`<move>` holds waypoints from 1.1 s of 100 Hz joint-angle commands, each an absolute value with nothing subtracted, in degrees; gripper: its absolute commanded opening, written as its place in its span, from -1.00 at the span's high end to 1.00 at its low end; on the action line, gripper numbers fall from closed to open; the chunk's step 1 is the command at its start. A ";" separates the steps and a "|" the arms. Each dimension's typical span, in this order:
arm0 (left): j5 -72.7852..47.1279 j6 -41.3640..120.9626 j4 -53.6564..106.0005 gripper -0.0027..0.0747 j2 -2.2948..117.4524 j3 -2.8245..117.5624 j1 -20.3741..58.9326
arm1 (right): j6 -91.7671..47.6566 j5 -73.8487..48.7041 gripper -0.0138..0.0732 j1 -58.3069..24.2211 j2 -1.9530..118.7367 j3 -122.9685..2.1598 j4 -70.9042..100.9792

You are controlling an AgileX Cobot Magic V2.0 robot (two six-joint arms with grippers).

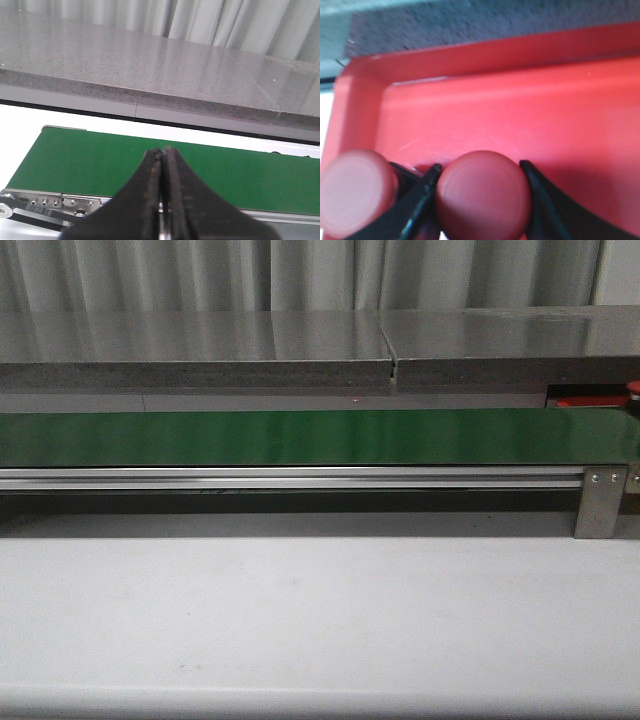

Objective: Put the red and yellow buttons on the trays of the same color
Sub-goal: 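Lower the red button into the red tray and open the right gripper, then withdraw the open right gripper from the trays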

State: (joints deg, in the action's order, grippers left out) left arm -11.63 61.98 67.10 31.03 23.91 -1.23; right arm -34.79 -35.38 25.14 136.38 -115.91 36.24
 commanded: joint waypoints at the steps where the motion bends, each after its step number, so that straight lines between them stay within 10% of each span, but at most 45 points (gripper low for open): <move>1: -10.09 62.03 68.38 0.98 31.18 25.45 -0.77 | -34.95 -32.63 0.48 25.66 132.82 -118.04 38.17; 23: -10.09 62.03 68.38 0.98 31.18 25.45 -0.77 | -34.49 -33.42 0.35 25.77 133.22 -118.04 38.21; 54: -10.09 62.03 68.38 0.98 31.18 25.45 -0.77 | -34.49 -33.51 -0.58 25.77 130.91 -118.04 38.34; 110: -10.09 62.03 68.38 0.98 31.18 25.45 -0.77 | -34.54 -43.04 -0.59 24.87 116.23 -118.03 38.29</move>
State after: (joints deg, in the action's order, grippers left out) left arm -11.63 61.98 67.10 31.03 23.91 -1.23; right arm -34.61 -42.45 25.24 122.62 -116.15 36.95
